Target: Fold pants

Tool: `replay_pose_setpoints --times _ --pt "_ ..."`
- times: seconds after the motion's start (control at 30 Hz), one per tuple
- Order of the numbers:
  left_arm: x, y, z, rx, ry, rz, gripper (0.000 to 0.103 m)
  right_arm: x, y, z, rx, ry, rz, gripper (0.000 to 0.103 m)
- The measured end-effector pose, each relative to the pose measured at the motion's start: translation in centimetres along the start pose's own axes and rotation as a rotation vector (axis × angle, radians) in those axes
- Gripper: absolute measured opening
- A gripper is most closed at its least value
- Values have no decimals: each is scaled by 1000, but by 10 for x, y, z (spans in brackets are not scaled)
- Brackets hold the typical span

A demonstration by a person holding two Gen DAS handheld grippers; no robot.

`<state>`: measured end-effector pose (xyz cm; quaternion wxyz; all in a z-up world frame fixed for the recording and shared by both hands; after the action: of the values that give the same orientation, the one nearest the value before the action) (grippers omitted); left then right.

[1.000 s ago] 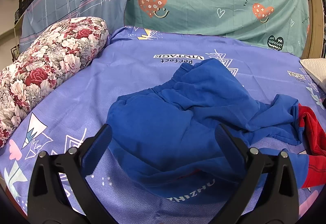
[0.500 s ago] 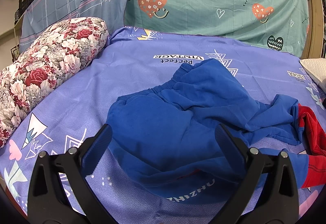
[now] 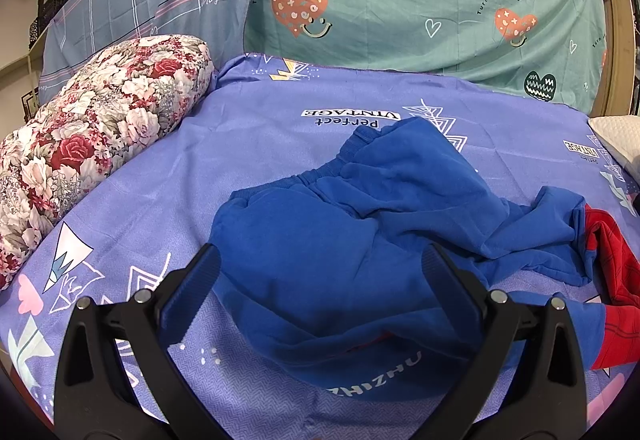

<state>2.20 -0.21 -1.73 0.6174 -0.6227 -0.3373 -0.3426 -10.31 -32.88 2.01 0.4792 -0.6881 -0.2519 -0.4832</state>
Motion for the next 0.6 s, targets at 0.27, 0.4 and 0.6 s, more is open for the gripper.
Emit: replay_pose_setpoints --times 0.27,0.4,0.6 --pt "1 0 -1 -1 1 3 101 0 0 0 0 0 2 102" --pt "1 0 -1 -1 -1 4 101 1 -1 1 0 0 3 102" --pt "1 -1 -2 -12 -3 4 101 -1 6 1 -4 -2 21 102"
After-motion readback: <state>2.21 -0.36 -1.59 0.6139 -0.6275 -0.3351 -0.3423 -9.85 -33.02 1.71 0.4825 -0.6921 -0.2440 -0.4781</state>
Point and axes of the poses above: each gripper's, at about its wrist camera, not at the fingertips, and y roughly the way its jaws point, z to its left, x to its top, the point moved 2 cm from there along y, roughly the way its jaws point, and after that the axes turned 3 degrees about -y, right-handed, at the moved point
